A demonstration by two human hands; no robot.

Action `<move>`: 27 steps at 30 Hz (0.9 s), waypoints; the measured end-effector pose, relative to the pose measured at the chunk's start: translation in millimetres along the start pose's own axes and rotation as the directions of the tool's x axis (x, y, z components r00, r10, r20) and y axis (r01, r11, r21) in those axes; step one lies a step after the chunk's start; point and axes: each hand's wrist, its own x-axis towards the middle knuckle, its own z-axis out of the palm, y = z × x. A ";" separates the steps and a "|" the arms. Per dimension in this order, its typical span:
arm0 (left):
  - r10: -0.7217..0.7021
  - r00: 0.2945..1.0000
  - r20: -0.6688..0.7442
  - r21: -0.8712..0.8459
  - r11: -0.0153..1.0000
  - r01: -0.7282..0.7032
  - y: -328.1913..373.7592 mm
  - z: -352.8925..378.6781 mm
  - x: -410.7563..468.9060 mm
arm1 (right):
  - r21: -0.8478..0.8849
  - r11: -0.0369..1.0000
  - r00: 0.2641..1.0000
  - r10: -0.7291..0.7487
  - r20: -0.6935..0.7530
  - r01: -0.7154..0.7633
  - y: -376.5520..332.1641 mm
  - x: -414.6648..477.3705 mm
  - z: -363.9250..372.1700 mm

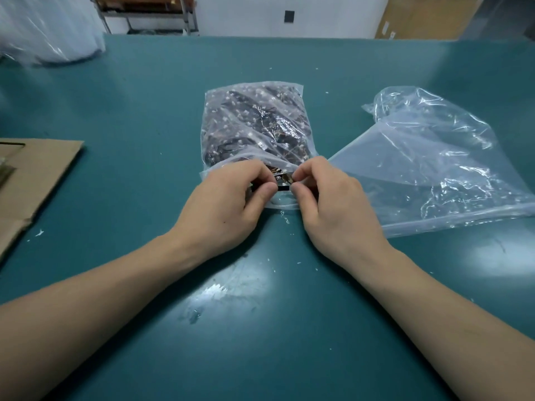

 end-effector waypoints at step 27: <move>0.115 0.993 -0.012 -0.250 0.961 -0.114 19.6 -10.7 -20.9 | 0.019 0.951 0.949 -0.308 -0.070 0.310 -8.2 -24.8 -19.1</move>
